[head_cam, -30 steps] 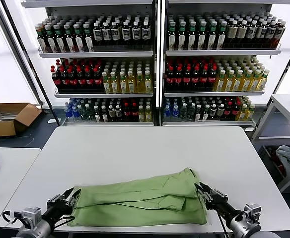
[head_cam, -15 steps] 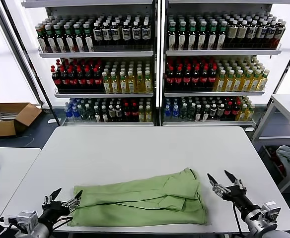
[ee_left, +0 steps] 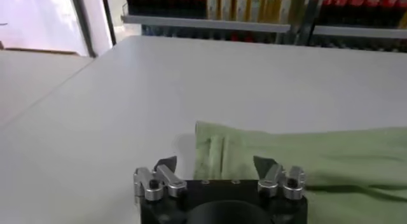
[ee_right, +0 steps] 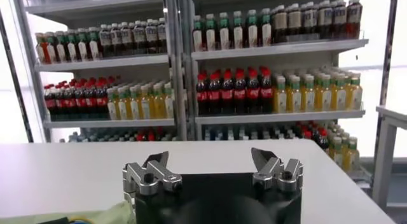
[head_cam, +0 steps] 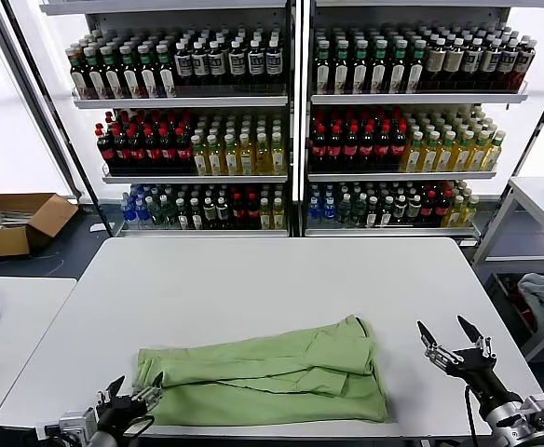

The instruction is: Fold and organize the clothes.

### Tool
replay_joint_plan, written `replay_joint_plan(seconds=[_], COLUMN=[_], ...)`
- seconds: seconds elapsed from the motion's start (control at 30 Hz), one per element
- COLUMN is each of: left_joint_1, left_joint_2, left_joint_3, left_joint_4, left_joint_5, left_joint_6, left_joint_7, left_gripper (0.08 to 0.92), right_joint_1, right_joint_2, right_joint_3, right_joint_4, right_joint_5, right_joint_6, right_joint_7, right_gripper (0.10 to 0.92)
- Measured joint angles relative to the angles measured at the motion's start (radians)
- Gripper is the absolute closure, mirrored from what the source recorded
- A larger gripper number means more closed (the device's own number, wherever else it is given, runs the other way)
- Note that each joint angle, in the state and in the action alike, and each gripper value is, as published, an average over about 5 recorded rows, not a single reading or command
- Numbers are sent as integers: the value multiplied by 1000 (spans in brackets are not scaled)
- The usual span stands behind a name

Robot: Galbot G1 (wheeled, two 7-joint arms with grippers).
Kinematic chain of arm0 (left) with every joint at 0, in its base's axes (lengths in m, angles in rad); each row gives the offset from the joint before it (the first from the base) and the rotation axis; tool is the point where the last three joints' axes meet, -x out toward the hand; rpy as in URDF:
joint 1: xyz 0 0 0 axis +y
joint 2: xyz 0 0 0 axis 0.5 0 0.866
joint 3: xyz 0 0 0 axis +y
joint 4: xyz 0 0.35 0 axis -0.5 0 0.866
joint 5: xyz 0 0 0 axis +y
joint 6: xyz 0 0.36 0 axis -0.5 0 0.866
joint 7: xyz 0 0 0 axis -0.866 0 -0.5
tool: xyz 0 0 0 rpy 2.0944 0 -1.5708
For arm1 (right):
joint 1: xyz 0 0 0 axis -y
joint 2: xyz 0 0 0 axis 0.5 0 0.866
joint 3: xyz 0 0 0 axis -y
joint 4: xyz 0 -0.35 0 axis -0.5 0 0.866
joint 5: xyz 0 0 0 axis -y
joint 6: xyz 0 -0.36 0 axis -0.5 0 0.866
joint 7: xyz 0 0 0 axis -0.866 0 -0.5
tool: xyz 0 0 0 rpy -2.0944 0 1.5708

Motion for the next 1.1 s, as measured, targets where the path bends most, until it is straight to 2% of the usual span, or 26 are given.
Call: replay_joint_plan(seconds=[0.4,0.67,0.77,1.1], left_joint_1=[11,-3,-14,-75], left_joint_2=[-47,-51,-44,31], left_joint_3=[28,50,50,-52], left_joint_4=[13,9,3,23], left_joint_5=[14,33,47,58], left_joint_6=[1,-7,-16,-55], left_joint_7=[-20,-22,-15,39], left_gripper=[649,873,905,908], right_joint_1=[-2,-3,-2,3], right_joint_2=[6,13,14,-1], right_joint_3=[9,12,12,24], right_joint_4=[28,42,47,67], right_joint_5=[2,4,5,18], right_joint_6=[11,11,12,12], right_joint_7=[4,7,7,8], right_gripper=[203,203,203,203])
